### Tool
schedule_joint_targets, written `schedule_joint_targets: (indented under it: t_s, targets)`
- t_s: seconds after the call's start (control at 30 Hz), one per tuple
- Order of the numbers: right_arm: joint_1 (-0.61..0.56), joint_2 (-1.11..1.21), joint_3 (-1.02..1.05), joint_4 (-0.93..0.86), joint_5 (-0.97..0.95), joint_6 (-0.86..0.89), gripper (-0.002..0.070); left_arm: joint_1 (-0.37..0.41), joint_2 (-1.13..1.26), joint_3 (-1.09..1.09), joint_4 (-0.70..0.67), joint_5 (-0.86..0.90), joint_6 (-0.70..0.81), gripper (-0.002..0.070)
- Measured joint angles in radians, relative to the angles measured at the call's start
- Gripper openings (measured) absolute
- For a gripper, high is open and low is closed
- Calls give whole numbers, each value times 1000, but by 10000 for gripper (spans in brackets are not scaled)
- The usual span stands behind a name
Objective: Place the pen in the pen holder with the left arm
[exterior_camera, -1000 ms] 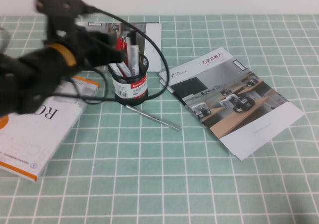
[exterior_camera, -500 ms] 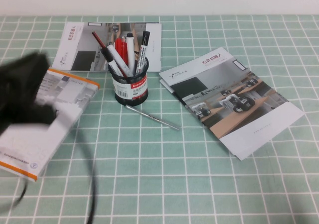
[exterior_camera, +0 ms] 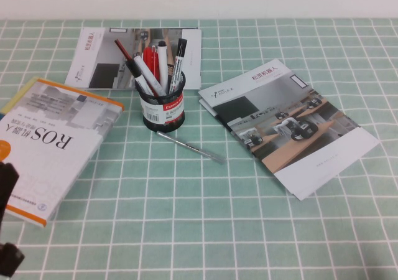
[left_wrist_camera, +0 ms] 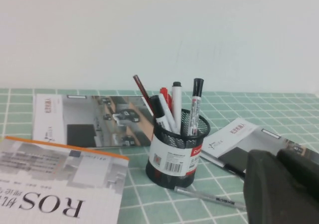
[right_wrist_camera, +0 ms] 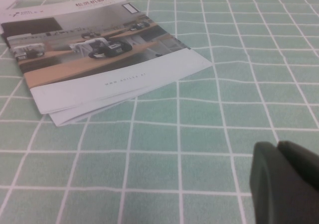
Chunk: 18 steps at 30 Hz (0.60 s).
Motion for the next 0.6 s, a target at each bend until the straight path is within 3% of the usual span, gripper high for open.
schedule_joint_targets:
  t_s: [0.23,0.6]
  targets:
    - [0,0,0,0,0,0,-20,0,-29,4,0,87,-1,3]
    - [0,0,0,0,0,0,-20,0,-67,78,0,13,43,3]
